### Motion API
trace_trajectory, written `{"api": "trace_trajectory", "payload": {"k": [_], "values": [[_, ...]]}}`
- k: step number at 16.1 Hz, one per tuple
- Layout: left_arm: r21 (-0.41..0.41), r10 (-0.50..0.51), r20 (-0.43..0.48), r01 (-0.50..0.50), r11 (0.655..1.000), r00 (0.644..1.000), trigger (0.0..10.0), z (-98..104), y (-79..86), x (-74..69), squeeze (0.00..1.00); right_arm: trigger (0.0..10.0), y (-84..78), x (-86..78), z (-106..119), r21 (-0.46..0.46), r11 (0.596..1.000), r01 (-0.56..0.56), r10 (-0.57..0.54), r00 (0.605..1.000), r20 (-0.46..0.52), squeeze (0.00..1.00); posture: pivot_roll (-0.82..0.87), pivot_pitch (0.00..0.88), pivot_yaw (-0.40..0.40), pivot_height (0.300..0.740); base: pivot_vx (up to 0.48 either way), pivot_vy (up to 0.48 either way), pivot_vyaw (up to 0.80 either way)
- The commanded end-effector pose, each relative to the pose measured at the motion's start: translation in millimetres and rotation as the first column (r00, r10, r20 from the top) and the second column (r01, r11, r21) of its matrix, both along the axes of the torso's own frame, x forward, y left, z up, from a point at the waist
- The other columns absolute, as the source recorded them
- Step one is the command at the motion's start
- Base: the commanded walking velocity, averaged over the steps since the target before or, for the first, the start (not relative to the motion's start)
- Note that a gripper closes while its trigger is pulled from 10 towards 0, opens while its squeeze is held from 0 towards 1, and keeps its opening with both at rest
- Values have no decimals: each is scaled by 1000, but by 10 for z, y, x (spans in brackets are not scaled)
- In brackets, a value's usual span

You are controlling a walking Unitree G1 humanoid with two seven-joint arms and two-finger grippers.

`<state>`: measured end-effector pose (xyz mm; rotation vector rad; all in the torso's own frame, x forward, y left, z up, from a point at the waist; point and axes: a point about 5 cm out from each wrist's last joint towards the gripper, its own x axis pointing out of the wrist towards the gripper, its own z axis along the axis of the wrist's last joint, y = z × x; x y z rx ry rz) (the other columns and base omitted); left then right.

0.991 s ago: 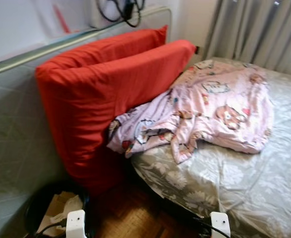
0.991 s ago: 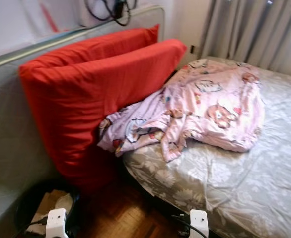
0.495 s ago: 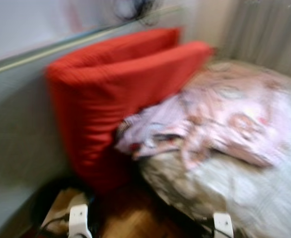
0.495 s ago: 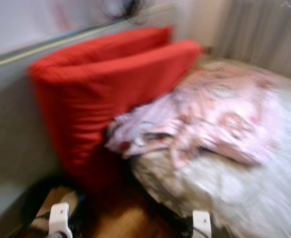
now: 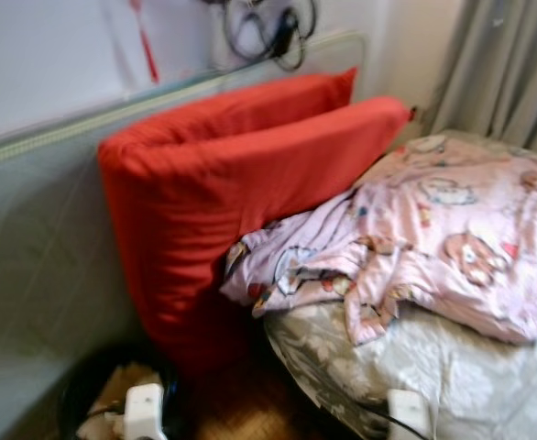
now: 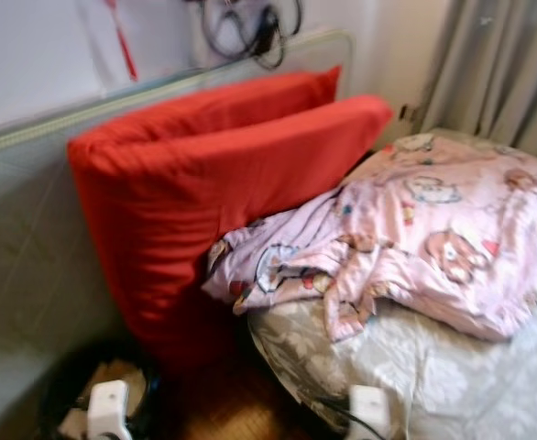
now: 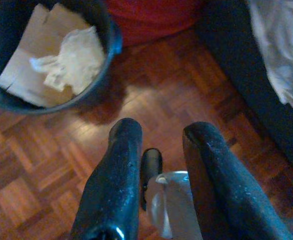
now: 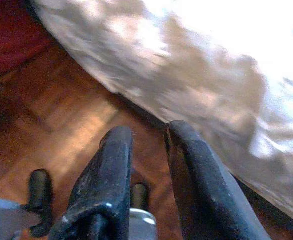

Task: Clean up the room

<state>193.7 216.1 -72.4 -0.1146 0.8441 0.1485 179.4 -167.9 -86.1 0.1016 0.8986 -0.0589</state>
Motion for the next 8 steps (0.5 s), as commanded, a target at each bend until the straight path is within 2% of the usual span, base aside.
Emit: {"api": "trace_trajectory", "payload": {"k": [1,5,8], "values": [[4,-9,0,9,1000,1000,10000,4,-4,11,0,10000,-59,65,40,-15,1000,23,-22,999,30,0,31,0,3,740,281,0,0],[2,-3,-1,3,1000,1000,10000,8,-4,21,0,10000,-61,104,60,0,999,46,-46,998,47,0,32,0,7,740,280,0,0],[4,-8,4,8,1000,1000,10000,16,-4,35,0,10000,-50,158,88,-9,1000,24,-23,998,63,0,26,0,11,740,279,0,0]]}}
